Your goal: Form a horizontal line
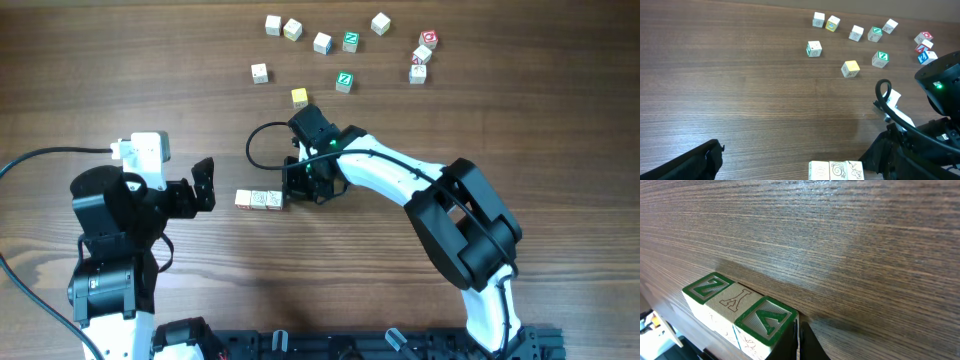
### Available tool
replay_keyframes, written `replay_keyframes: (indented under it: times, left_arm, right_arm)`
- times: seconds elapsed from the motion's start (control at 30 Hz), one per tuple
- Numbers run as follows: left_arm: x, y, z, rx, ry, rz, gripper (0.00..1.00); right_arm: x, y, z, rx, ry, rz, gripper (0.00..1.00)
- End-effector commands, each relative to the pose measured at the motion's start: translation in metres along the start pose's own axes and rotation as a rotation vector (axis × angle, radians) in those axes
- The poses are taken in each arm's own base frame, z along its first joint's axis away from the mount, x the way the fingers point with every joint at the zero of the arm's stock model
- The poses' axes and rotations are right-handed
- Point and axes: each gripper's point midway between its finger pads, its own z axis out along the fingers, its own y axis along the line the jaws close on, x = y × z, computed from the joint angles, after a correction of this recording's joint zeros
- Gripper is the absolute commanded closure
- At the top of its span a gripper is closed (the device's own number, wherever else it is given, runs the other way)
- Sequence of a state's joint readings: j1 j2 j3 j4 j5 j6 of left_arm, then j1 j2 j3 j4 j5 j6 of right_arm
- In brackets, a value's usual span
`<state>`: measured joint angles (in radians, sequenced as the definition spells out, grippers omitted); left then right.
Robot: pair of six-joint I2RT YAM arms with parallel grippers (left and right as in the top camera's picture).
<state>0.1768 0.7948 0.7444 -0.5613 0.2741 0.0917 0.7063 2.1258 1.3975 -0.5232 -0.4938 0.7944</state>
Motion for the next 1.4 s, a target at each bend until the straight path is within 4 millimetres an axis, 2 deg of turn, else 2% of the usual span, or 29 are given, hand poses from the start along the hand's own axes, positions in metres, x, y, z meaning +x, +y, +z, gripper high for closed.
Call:
replay_keyframes:
  times: [0.0, 0.33, 0.53, 0.7, 0.9, 1.37]
  left_arm:
    - [-0.002, 0.002, -0.001, -0.01, -0.004, 0.003, 0.0]
    - [-0.002, 0.002, -0.001, -0.01, -0.005, 0.003, 0.0]
    - [-0.002, 0.002, -0.001, -0.01, -0.005, 0.003, 0.0]
    - [-0.002, 0.002, -0.001, -0.01, -0.005, 0.003, 0.0]
    - [-0.002, 0.002, -0.001, -0.01, -0.005, 0.003, 0.0]
    - [-0.002, 0.002, -0.001, -0.01, -0.004, 0.003, 0.0]
  right_arm:
    - [-0.004, 0.019, -0.013, -0.042, -0.024, -0.043, 0.95]
    - [-0.018, 0.002, -0.015, 0.05, -0.105, -0.034, 0.95]
    - [-0.03, 0.006, -0.019, 0.058, -0.155, -0.063, 0.95]
    - [-0.015, 0.004, -0.018, 0.057, -0.085, -0.038, 0.95]
    - [0.0, 0.015, -0.017, -0.012, -0.002, -0.042, 0.95]
    - [0.008, 0.022, -0.016, -0.042, 0.03, -0.048, 0.95]
